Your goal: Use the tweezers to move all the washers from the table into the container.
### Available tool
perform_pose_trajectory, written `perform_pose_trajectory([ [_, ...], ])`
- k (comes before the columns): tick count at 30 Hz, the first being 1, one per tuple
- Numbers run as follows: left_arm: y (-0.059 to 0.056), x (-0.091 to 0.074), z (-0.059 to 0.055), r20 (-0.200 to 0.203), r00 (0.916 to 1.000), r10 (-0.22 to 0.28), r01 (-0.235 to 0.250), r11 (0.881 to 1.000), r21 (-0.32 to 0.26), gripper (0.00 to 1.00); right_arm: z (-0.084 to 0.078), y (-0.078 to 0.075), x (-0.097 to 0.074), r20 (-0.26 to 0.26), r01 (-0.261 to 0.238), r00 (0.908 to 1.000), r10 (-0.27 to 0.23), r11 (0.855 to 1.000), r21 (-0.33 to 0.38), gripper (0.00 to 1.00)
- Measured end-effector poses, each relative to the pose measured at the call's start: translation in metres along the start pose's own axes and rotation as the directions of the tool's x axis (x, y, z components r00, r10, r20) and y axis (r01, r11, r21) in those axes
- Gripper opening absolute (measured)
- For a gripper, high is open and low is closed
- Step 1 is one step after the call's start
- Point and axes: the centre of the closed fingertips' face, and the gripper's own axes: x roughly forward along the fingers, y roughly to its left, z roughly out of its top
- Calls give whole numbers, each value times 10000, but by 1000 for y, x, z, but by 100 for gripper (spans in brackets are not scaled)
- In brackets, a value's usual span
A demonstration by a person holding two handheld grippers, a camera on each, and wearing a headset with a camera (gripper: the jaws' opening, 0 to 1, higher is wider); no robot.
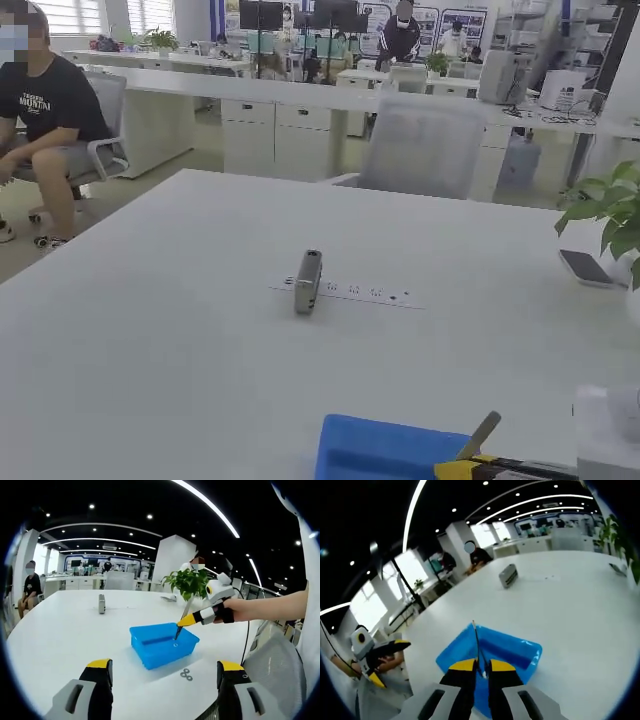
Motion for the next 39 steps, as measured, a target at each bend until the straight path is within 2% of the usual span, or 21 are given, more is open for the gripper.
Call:
perform_pose_trajectory([
  [10,-1,1,-3,-181,9998,-72,74,9999,123,86,-11,-6,14,-451,207,9987,-225,9990,-404,5],
  [18,-2,1,-5,-282,9996,-95,100,9998,156,84,-17,-11,18,-629,373,9972,-409,9977,-571,5],
  [22,-2,1,-7,-379,9992,-114,122,9997,200,84,-22,-13,21,-730,483,9957,-561,9934,-1044,5],
  [33,-2,1,-10,-532,9985,-89,103,9996,271,83,-23,-6,23,-570,489,9964,-628,9744,-2195,6],
  [39,-1,1,-10,-517,9987,-30,44,9996,282,83,-14,0,14,-121,580,9980,-628,9688,-2409,6],
])
